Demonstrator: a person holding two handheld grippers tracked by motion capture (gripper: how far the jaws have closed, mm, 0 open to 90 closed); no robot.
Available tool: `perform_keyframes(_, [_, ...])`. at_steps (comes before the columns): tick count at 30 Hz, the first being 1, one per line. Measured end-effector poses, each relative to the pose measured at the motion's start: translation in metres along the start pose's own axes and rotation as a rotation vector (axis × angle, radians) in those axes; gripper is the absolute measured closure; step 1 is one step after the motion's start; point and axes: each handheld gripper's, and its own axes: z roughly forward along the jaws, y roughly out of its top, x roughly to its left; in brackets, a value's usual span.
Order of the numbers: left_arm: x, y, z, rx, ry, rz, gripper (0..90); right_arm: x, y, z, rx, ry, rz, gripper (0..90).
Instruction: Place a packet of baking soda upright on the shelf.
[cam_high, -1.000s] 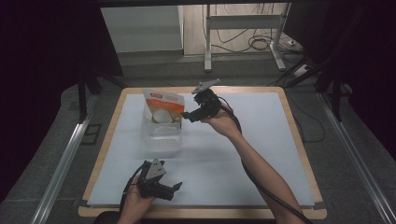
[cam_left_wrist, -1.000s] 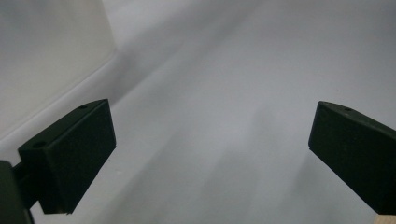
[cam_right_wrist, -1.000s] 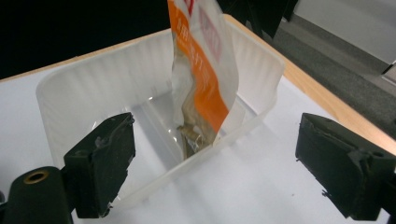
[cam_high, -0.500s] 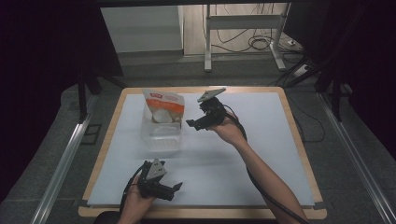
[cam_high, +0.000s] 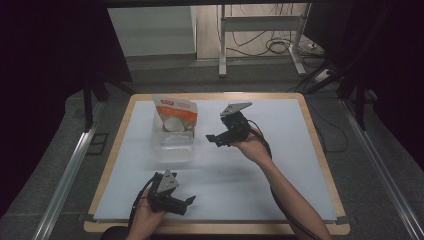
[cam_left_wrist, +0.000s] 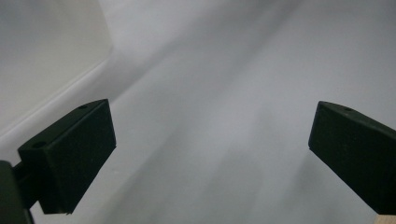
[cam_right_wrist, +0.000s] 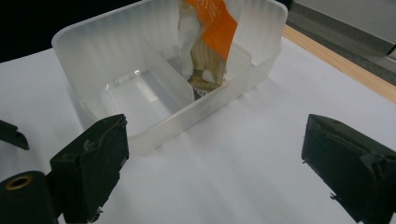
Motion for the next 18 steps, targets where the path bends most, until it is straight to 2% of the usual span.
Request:
perform_keyframes(4, [0.000,0.000,0.000,-0.001,0.000,0.003,0.7,0.001,-0.010,-0.009,-0.017,-0.005,0.009,7.3])
perform_keyframes(7, [0.000,0.000,0.000,-0.001,0.004,0.006,0.7,0.003,-0.013,-0.012,-0.002,-0.022,0.000,6.8])
perform_keyframes(9, [0.001,0.000,-0.002,-0.011,0.001,-0.001,0.7,0.003,-0.016,-0.016,-0.001,-0.017,-0.001,6.7])
perform_keyframes(14, [0.001,0.000,-0.003,-0.018,0.001,0.002,0.7,0.008,-0.019,-0.024,-0.004,-0.025,0.005,6.7])
perform_keyframes(18, [0.000,0.000,-0.004,-0.018,0.001,0.004,0.7,0.011,-0.019,-0.031,-0.009,-0.042,-0.008,6.7])
